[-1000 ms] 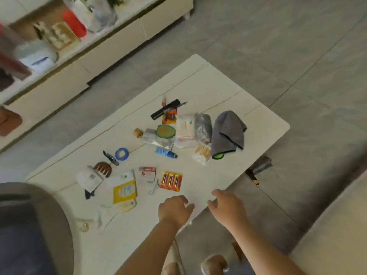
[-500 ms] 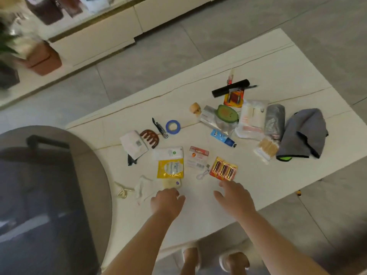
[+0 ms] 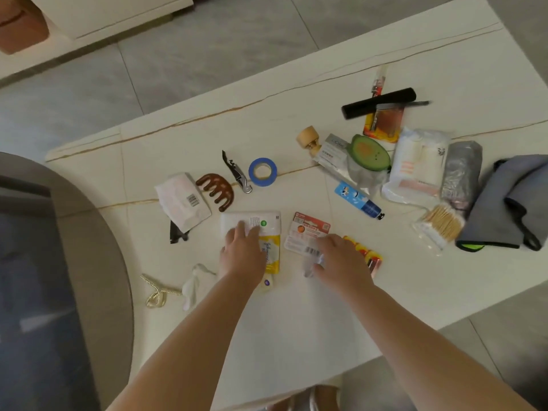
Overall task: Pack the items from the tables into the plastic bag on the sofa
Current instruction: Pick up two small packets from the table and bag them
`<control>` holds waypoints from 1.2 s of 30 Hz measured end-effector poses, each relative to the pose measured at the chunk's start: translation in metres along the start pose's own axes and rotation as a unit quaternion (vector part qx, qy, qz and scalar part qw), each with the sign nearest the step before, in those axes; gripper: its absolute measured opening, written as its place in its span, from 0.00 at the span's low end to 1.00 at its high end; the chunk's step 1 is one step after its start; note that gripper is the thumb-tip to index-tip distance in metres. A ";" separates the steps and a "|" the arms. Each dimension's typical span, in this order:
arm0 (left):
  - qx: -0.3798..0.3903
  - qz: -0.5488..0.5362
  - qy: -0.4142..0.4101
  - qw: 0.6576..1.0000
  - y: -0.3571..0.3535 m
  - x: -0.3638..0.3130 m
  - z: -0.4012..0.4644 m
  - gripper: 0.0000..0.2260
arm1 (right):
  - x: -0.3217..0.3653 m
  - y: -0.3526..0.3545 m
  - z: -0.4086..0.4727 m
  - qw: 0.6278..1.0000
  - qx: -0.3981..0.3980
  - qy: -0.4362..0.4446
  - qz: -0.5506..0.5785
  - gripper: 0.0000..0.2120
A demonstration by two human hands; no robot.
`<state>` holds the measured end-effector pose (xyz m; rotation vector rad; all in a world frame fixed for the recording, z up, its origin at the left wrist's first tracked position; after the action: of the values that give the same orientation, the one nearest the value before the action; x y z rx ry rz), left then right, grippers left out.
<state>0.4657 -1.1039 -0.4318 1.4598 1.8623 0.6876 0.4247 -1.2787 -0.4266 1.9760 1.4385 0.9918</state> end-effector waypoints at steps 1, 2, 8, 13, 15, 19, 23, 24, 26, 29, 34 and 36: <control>-0.013 0.012 -0.002 1.000 0.002 -0.001 0.009 0.26 | 0.002 -0.003 0.008 1.000 -0.001 0.008 -0.008 0.24; -0.025 0.021 -0.002 0.999 0.004 -0.002 0.017 0.27 | 0.005 -0.004 0.015 1.000 -0.007 0.018 -0.018 0.24; -0.069 0.082 -0.028 0.994 0.005 -0.009 0.051 0.29 | 0.020 -0.012 0.039 0.995 -0.046 0.061 -0.059 0.26; -0.105 0.141 -0.054 0.983 0.005 -0.014 0.053 0.27 | 0.023 -0.011 0.046 0.991 -0.053 0.072 -0.103 0.26; -0.097 0.145 -0.058 0.983 0.008 -0.013 0.051 0.24 | 0.022 -0.008 0.042 0.991 -0.042 0.077 -0.097 0.26; -0.052 0.125 -0.034 0.990 0.015 -0.021 0.034 0.25 | 0.010 0.009 0.026 0.998 -0.050 0.037 -0.032 0.20; -0.002 0.085 -0.032 0.996 0.026 -0.044 0.003 0.23 | -0.022 0.032 -0.003 0.995 -0.048 -0.053 0.073 0.15; 0.012 0.071 -0.036 0.997 0.029 -0.052 -0.006 0.22 | -0.030 0.040 -0.014 0.992 -0.056 -0.070 0.089 0.14; 0.054 0.030 -0.042 0.997 0.030 -0.067 -0.024 0.22 | -0.046 0.057 -0.038 0.989 -0.069 -0.095 0.094 0.13; 0.106 -0.037 -0.050 0.992 0.032 -0.096 -0.052 0.19 | -0.073 0.075 -0.078 0.983 -0.068 -0.132 0.107 0.12; 0.166 -0.156 -0.046 0.973 0.031 -0.158 -0.100 0.17 | -0.123 0.096 -0.158 0.963 -0.096 -0.200 0.153 0.11; 0.203 -0.218 -0.016 0.955 0.022 -0.180 -0.119 0.17 | -0.146 0.101 -0.191 0.949 -0.117 -0.237 0.171 0.10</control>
<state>0.4162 -1.2737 -0.3069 1.2103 2.2886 0.0685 0.3065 -1.4533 -0.2730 2.1309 0.7019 0.7094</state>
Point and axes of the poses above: each hand's wrist, its own z-axis towards the middle knuckle, its own y-axis out of the back of the hand, x = y × z, the point moved 9 cm from there along z, towards the middle knuckle, and after that the axes turned 2 degrees about y, right-handed, at the moved point
